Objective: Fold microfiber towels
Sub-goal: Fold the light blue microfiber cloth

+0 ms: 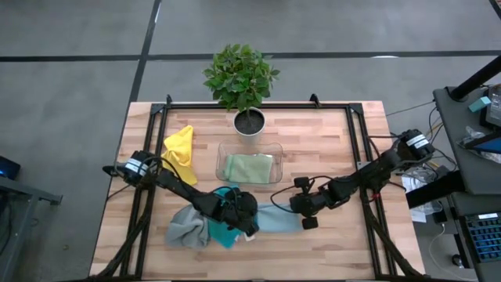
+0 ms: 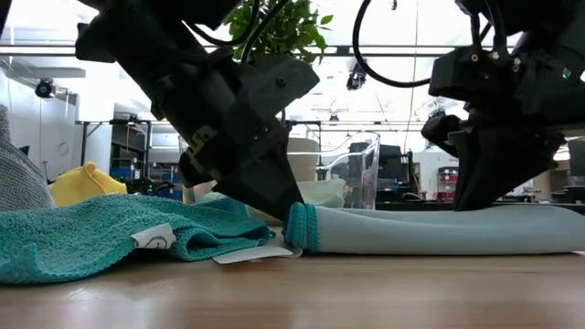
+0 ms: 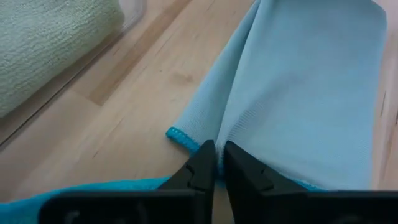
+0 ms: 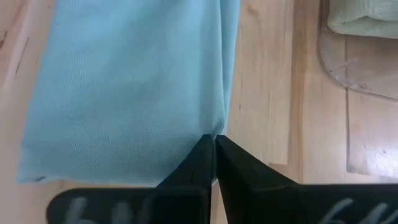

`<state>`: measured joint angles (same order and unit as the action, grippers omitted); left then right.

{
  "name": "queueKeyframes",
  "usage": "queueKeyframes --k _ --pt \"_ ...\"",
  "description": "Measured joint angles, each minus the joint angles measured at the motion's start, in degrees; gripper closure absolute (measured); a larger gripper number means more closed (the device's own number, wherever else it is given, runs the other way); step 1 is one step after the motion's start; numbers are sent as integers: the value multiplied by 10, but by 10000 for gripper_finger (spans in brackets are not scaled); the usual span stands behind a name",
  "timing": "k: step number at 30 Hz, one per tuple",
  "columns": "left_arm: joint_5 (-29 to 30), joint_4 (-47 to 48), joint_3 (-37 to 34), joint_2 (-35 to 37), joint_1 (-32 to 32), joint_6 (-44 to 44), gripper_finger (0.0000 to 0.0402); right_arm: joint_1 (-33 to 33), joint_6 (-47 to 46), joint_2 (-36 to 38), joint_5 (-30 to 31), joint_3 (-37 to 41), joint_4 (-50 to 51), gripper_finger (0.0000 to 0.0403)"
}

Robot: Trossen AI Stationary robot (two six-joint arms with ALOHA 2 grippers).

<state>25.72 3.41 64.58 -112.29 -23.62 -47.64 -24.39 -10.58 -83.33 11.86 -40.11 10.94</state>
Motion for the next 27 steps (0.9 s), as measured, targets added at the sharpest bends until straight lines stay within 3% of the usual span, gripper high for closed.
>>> queueKeyframes --k 12,27 --pt "37 -4 0 3 0 27 270 -6 -59 3 -21 -15 45 376" --pt "47 -14 0 6 0 36 262 -6 -96 4 -20 -75 158 254"
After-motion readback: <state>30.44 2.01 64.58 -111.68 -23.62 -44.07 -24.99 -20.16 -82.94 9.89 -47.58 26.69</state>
